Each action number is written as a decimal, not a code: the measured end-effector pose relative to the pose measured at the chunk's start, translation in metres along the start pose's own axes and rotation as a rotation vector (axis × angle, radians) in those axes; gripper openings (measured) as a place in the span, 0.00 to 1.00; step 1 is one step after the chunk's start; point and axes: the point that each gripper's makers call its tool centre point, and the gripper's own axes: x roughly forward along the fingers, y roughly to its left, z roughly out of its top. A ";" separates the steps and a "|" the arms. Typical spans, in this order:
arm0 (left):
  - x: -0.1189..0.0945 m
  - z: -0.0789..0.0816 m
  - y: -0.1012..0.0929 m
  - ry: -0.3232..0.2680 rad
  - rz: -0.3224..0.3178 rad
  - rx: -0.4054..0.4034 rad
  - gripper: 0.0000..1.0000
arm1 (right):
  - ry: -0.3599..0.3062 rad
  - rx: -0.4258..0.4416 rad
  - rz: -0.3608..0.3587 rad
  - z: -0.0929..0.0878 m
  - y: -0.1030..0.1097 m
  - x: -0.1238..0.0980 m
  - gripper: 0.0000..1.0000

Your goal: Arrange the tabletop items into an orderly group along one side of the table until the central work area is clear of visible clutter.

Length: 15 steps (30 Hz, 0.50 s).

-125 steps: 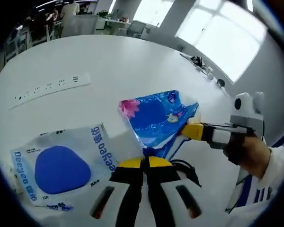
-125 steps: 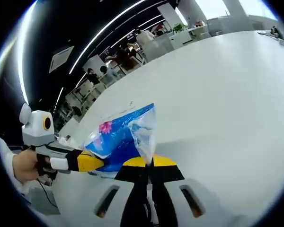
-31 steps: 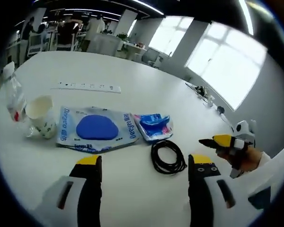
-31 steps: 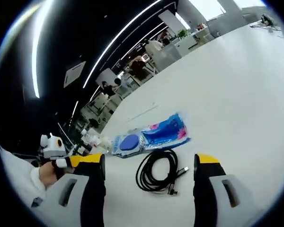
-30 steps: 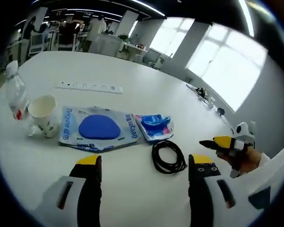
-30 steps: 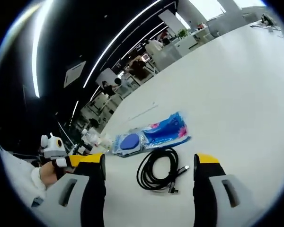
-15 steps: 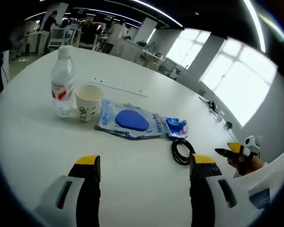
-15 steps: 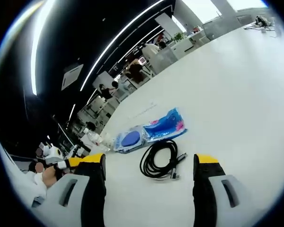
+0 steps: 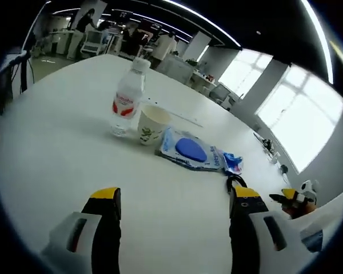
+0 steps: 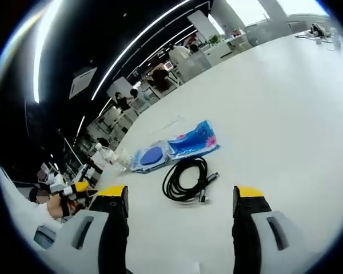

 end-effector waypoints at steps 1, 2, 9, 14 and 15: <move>-0.001 0.001 0.003 -0.007 0.004 -0.022 0.79 | 0.001 0.006 0.000 0.000 0.000 0.000 0.73; -0.002 0.004 0.006 -0.025 0.008 -0.045 0.80 | -0.002 0.017 0.001 -0.001 0.000 0.000 0.73; 0.000 0.014 0.015 -0.030 0.007 -0.044 0.79 | 0.024 0.016 -0.015 -0.003 0.001 0.003 0.71; 0.000 0.012 0.015 -0.036 -0.001 -0.062 0.78 | 0.022 0.046 -0.005 -0.002 0.004 0.006 0.71; 0.000 0.011 0.014 -0.037 -0.005 -0.066 0.78 | 0.022 0.047 -0.005 -0.002 0.003 0.006 0.71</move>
